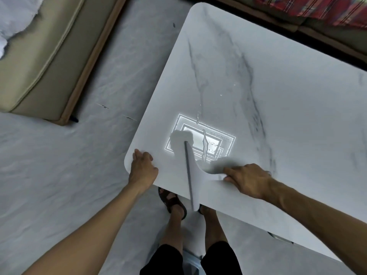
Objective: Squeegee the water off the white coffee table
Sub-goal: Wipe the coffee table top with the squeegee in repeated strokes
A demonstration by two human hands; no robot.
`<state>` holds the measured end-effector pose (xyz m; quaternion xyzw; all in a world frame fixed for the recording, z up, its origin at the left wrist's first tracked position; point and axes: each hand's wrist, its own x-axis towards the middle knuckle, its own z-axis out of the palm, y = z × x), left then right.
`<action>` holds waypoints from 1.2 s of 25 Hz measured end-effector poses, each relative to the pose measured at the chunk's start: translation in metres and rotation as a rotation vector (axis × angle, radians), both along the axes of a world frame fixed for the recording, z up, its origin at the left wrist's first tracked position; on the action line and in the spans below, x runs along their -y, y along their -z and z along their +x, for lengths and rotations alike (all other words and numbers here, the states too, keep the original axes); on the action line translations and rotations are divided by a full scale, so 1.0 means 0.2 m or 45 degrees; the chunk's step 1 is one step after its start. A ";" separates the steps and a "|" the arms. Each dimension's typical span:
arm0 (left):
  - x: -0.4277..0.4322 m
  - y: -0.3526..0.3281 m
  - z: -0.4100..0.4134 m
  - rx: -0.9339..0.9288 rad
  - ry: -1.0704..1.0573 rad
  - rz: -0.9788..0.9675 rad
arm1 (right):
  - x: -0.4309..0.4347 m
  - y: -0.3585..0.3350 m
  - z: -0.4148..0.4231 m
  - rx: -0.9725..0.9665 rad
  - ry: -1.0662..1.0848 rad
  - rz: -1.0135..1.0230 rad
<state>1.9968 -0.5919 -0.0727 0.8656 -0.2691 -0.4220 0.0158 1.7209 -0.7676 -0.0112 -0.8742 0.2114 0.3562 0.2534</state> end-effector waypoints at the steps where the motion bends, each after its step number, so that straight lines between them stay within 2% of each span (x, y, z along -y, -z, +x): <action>1: 0.00 -0.01 -0.03 0.031 -0.031 -0.047 | 0.06 -0.03 -0.09 -0.035 0.006 -0.037; 4: 0.00 -0.04 -0.12 0.000 -0.066 -0.098 | 0.23 -0.11 -0.31 -0.147 -0.003 -0.171; 6: 0.02 -0.04 -0.17 -0.047 -0.063 -0.042 | 0.29 -0.17 -0.42 -0.229 -0.009 -0.240; 9: 0.06 -0.05 -0.18 -0.060 -0.102 0.008 | 0.28 -0.23 -0.44 -0.224 0.070 -0.217; 11: 0.09 -0.08 -0.17 0.006 -0.296 -0.058 | 0.20 -0.21 -0.32 -0.161 0.060 -0.099; 14: 0.11 -0.12 -0.13 0.190 -0.687 -0.186 | -0.01 -0.09 0.01 -0.020 -0.210 0.082; 16: 0.09 -0.13 -0.10 0.266 -0.761 -0.223 | -0.12 0.00 0.23 0.027 -0.365 0.117; 20: 0.05 -0.12 -0.04 0.266 -0.813 -0.258 | -0.15 0.12 0.49 0.120 -0.508 0.052; 22: 0.04 -0.11 -0.03 0.267 -0.786 -0.247 | -0.06 0.14 0.51 0.193 -0.459 0.022; 26: 0.07 -0.06 -0.07 0.144 -0.649 -0.244 | 0.27 0.13 0.37 0.214 -0.151 -0.056; 30: 0.22 -0.01 -0.18 0.061 -0.414 -0.257 | 0.56 0.07 0.03 0.105 0.097 -0.198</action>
